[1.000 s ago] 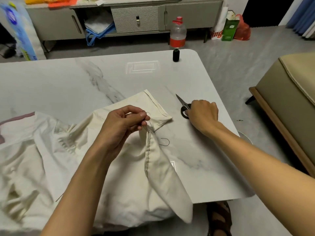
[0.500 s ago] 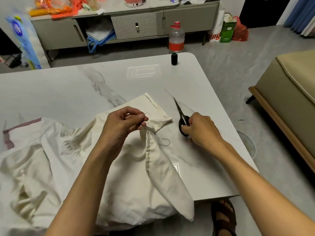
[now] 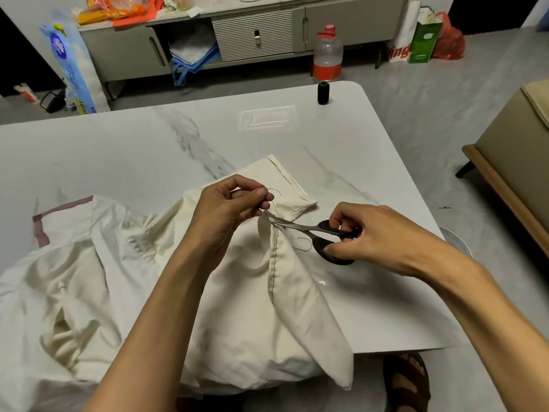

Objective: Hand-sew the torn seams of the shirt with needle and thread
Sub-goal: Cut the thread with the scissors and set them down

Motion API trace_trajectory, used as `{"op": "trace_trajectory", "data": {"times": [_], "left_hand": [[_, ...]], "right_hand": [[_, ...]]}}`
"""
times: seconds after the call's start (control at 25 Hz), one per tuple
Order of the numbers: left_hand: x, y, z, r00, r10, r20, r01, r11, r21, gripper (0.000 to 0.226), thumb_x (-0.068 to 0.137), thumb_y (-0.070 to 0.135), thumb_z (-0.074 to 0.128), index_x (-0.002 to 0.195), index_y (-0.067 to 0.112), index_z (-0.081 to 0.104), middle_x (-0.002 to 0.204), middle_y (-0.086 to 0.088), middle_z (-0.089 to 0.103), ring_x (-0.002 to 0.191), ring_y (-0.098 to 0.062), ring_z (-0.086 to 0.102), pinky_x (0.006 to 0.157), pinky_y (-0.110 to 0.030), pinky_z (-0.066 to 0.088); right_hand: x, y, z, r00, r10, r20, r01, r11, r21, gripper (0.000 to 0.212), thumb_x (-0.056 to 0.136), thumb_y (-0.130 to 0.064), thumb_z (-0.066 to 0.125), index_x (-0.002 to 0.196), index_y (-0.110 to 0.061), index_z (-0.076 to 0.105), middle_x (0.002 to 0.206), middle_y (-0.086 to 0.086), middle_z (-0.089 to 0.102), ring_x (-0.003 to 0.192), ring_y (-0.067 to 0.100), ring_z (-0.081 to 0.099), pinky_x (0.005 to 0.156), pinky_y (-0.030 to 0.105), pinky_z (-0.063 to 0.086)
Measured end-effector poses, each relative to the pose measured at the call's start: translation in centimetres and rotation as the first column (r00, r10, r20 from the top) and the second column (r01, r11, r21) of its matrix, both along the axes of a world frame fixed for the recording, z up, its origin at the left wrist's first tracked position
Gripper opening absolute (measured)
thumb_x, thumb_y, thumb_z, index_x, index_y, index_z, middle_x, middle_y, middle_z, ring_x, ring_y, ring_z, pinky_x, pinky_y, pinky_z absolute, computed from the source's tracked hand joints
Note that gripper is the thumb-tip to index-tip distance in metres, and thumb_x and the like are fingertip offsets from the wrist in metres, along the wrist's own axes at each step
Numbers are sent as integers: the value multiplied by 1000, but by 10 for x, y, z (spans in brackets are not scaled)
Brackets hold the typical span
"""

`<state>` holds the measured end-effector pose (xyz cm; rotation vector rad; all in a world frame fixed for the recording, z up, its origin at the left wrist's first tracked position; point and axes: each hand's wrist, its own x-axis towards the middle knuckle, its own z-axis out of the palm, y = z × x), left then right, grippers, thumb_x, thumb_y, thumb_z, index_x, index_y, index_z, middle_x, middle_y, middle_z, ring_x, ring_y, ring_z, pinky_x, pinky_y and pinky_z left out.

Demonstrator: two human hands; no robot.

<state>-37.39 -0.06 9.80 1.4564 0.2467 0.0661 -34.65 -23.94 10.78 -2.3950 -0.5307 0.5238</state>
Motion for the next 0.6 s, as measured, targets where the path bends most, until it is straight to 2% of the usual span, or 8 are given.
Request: {"op": "trace_trajectory", "data": {"times": [0.6], "left_hand": [[0, -1, 3, 998, -58, 16, 58, 998, 22, 12, 89, -3, 64, 83, 7, 64, 79, -12, 72, 69, -16, 62, 69, -22, 47]], "right_hand": [[2, 7, 10, 998, 19, 58, -21, 999, 38, 32, 65, -47, 69, 84, -25, 56, 67, -7, 59, 59, 8, 43, 55, 26, 32]]}}
